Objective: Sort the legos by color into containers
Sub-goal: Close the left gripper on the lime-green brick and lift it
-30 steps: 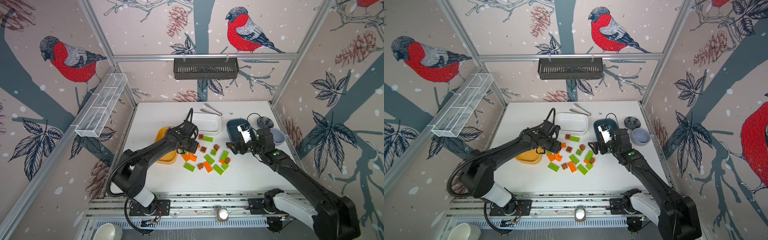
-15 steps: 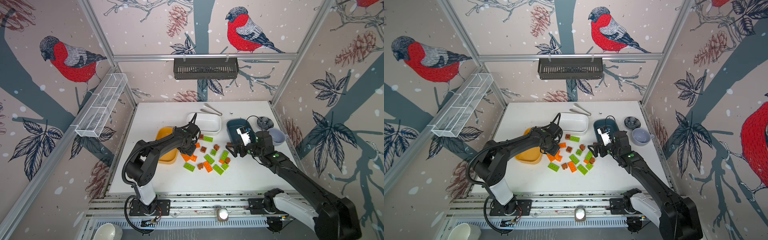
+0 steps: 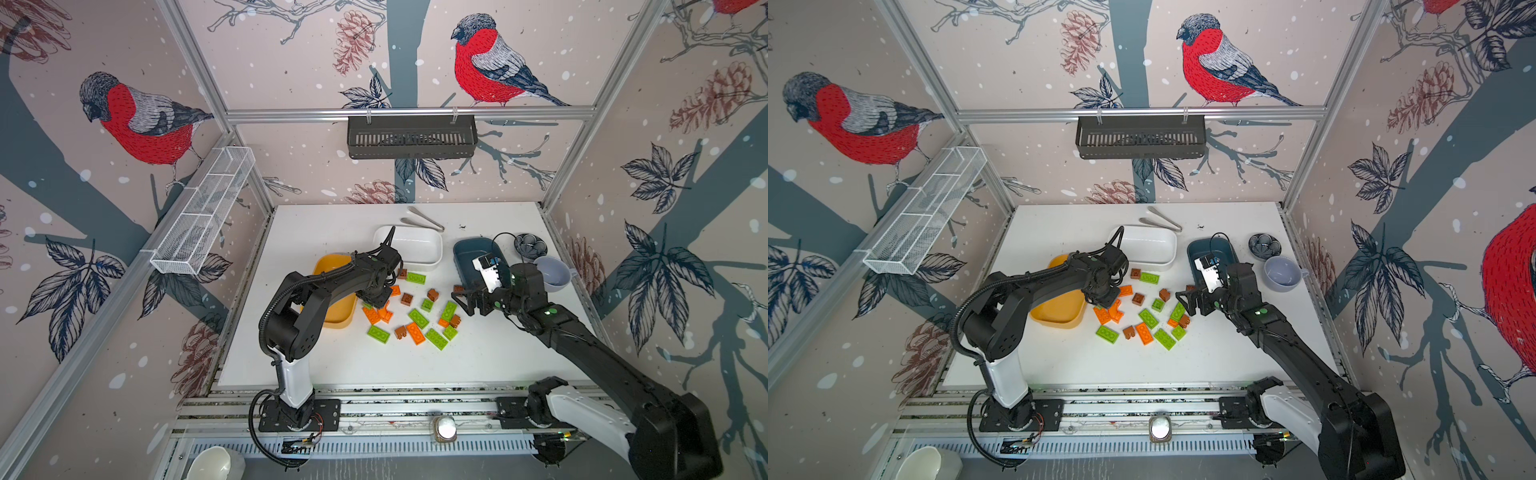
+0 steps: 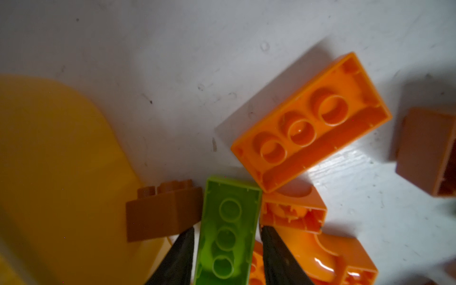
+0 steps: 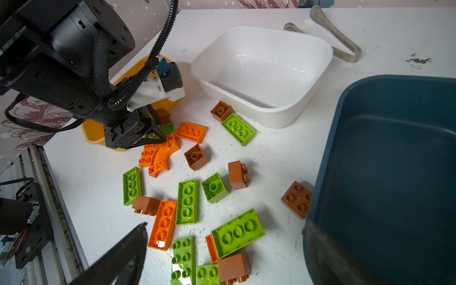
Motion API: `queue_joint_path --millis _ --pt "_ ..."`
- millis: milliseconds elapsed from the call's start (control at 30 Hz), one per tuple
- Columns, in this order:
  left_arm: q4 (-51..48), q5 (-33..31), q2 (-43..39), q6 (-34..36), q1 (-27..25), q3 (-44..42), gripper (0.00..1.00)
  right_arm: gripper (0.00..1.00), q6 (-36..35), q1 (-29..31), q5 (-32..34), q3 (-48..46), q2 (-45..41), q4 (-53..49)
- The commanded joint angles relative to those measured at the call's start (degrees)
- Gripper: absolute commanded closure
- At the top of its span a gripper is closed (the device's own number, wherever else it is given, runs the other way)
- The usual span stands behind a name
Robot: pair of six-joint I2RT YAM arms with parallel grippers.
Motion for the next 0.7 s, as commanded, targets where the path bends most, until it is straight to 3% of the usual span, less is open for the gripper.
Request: queue_joint_path --millis 0,267,667 --pt "-1.02 -0.37 0.40 0.78 0.12 0.77 0.58 0.01 0.18 0.05 -0.27 0.01 0.19 0.59" --pt "-2.92 -0.55 0.86 0.87 0.53 1.64 0.63 0.01 -0.05 0.01 -0.27 0.10 0.80 0.69" --pt "-8.23 -2.61 -0.21 0.58 0.50 5.46 0.58 0.01 -0.49 0.07 -0.57 0.10 1.38 0.38"
